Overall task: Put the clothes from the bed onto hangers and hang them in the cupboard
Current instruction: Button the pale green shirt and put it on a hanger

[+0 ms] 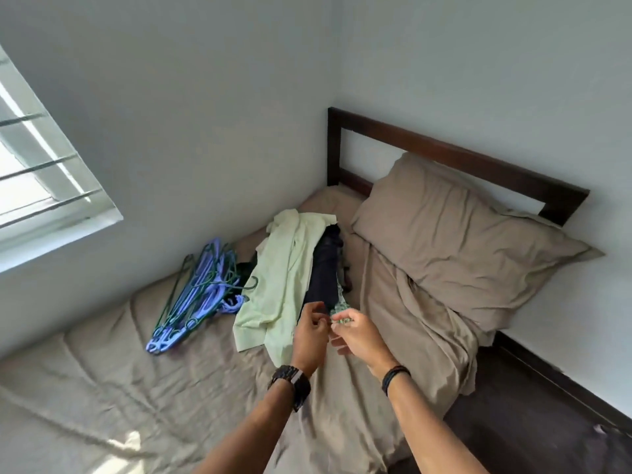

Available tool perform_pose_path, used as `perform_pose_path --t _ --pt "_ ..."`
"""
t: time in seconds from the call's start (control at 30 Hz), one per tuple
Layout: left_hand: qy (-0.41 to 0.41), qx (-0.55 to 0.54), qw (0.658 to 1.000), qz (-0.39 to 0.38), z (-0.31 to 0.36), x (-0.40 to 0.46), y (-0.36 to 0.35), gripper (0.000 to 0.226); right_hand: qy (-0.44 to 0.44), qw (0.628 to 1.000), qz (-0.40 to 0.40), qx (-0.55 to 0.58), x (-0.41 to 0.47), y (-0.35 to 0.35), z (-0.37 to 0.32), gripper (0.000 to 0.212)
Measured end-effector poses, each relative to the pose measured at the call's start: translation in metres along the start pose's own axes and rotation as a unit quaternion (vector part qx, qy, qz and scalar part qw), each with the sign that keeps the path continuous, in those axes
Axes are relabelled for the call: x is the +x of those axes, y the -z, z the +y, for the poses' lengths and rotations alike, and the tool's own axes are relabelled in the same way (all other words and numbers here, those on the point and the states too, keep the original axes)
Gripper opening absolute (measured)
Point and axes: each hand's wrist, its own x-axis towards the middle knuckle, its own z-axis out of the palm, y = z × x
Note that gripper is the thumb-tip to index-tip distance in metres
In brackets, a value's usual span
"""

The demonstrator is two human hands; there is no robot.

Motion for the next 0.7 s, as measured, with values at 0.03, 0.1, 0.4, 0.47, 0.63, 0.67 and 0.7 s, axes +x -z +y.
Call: perform_pose_path --t 0.03,0.1,0.4,0.47,0.63,0.67,0.7 --pt "0.004 -0.009 1.000 0.009 -0.002 0.018 -0.002 0.033 -0.001 1.000 0.004 0.001 0.017 -0.001 -0.002 0.011" --pt "0.001 -0.014 1.000 0.018 -0.010 0.057 -0.003 0.033 -0.002 1.000 0.008 -0.006 0.053 -0.005 -0.001 0.015" --pt "-0.044 0.104 0.992 0.051 -0.113 0.206 0.000 0.038 0.066 0.997 0.009 -0.048 0.205 -0.050 0.072 0.025" --pt "-0.046 0.142 0.987 0.054 -0.140 0.241 0.001 0.042 0.102 0.993 0.017 -0.064 0.240 -0.073 0.095 0.032" --pt "-0.055 0.304 0.950 0.052 -0.220 0.307 0.005 0.057 0.143 0.983 0.066 -0.097 0.302 -0.126 0.146 0.042" --pt "-0.053 0.326 0.943 0.040 -0.233 0.315 0.005 0.063 0.152 0.980 0.082 -0.104 0.313 -0.136 0.150 0.043" --pt "-0.061 0.343 0.937 0.026 -0.246 0.320 0.004 0.065 0.157 0.977 0.098 -0.108 0.323 -0.143 0.153 0.044"
